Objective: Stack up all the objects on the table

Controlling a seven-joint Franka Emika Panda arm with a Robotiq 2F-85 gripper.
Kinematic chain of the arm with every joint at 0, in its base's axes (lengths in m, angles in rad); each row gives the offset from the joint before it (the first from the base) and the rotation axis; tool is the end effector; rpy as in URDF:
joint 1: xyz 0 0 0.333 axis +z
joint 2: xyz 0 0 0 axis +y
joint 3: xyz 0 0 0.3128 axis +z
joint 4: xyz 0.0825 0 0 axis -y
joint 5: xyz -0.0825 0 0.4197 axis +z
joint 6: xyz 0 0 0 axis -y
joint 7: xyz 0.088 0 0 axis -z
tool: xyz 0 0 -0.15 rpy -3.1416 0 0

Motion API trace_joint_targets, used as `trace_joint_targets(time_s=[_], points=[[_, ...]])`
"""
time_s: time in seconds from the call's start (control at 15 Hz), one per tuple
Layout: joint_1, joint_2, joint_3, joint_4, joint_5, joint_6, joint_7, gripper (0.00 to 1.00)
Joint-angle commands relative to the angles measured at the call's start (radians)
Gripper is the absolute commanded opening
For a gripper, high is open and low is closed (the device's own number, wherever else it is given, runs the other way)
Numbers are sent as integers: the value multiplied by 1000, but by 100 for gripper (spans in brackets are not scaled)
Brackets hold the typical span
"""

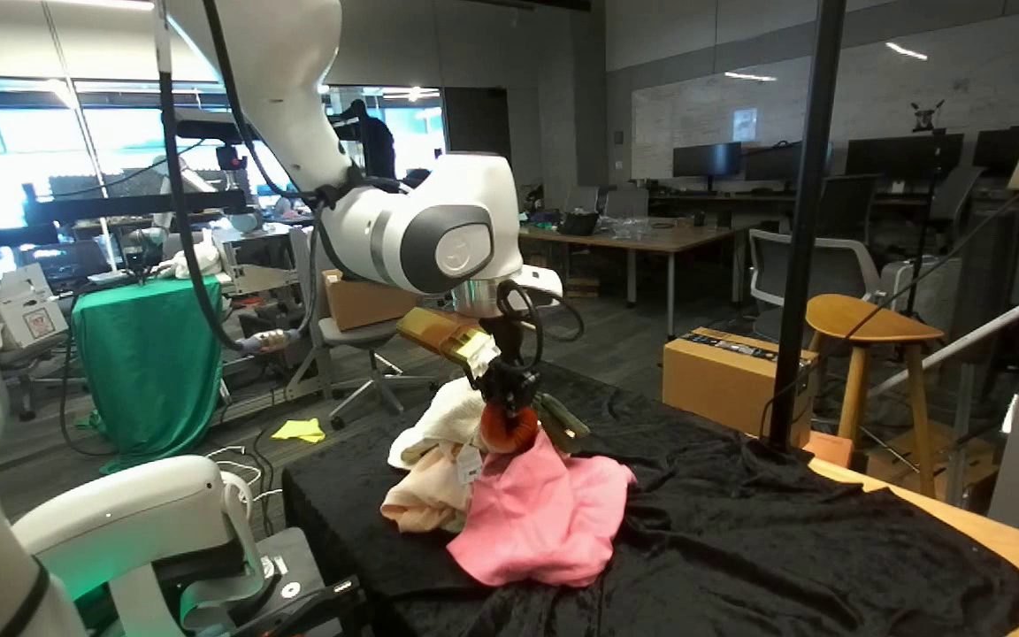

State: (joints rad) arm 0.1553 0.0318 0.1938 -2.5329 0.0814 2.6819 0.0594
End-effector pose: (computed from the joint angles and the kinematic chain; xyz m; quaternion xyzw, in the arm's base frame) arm 0.4656 0.1693 0.1978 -0.9921 -0.1088 -0.0528 0.0346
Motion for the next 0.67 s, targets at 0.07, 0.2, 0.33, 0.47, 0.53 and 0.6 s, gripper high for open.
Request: trace_joint_targets(time_s=[0.07,0.2,0.33,0.47,0.53,0.6], points=[[19,-124,5,-17,42,-87,-71,72],[26,-193,0,-25,40,-122,-74,85],[38,-271,-7,-30,63,-169,-88,99],[53,-360,-20,-42,97,-222,-105,100],[60,-406,-27,-57,109,-241,-117,100],[68,-459,-36,-67,123,-275,-130,100]])
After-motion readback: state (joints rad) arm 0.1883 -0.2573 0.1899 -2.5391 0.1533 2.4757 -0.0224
